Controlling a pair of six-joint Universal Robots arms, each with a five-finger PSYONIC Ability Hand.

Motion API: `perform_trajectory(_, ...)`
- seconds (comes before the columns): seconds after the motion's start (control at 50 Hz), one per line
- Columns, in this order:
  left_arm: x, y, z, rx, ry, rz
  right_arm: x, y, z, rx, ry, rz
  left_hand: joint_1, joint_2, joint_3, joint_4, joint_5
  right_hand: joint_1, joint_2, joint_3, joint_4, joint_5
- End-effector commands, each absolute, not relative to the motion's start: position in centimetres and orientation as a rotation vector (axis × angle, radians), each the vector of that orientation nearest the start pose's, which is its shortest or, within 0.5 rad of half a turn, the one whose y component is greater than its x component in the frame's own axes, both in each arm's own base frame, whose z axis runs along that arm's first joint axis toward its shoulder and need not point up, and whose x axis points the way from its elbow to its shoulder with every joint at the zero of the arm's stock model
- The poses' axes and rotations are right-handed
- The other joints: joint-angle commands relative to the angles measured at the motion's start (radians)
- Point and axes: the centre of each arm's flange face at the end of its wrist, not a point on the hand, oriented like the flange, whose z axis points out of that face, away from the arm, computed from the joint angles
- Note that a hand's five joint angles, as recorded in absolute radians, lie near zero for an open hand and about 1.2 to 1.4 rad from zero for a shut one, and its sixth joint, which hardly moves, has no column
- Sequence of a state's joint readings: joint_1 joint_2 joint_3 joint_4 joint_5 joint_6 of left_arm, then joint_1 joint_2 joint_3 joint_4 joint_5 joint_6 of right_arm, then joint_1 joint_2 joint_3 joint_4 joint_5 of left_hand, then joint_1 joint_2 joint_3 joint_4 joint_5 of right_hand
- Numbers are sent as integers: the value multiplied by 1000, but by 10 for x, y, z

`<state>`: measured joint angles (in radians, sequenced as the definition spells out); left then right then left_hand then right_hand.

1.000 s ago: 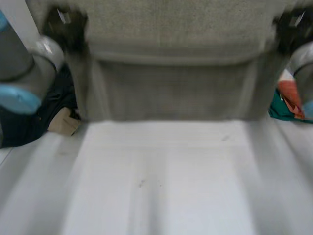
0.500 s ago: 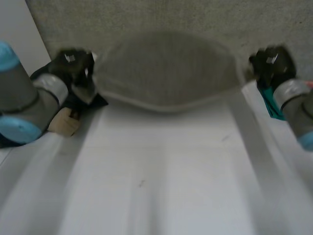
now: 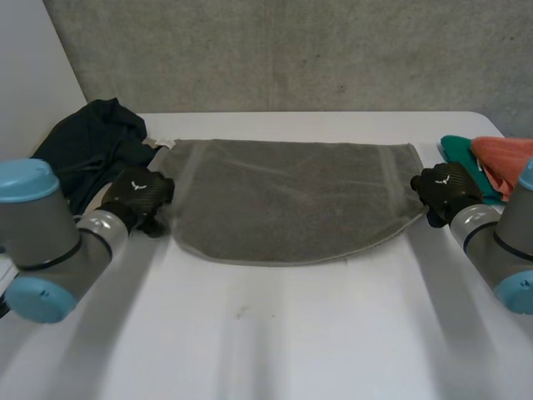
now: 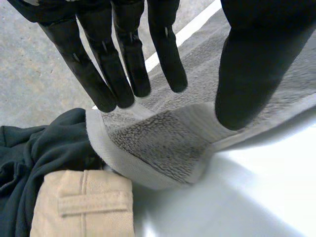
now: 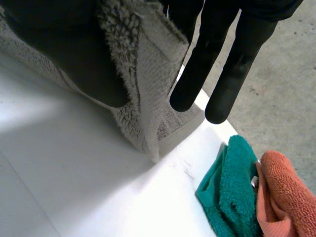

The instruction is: Fold the laundry.

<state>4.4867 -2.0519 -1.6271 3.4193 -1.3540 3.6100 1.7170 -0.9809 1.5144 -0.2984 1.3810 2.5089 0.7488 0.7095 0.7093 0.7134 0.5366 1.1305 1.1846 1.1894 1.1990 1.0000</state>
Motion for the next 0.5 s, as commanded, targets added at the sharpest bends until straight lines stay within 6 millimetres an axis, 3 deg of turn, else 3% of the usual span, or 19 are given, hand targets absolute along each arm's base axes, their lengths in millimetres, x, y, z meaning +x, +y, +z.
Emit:
perform_trajectory(0.02, -226, -292, 146, 1075, 2354, -1902, 203, -358, 144, -1160, 2307, -2044, 313, 352, 352, 348, 351, 266, 212, 207, 197, 222)
perform_trajectory(0.12, -227, -299, 133, 1091, 2386, -1863, 204, -358, 144, -1163, 2305, -2044, 272, 311, 312, 308, 310, 266, 212, 207, 197, 222)
perform_trajectory(0.22, -230, -319, 122, 1081, 2400, -1839, 204, -358, 142, -1165, 2316, -2033, -65, -25, -25, -29, -27, 266, 212, 207, 197, 222)
perform_trajectory(0.5, -252, -344, 123, 1085, 2347, -1904, 201, -357, 139, -1211, 2325, -2034, -74, -35, -35, -39, -37, 266, 212, 207, 197, 222)
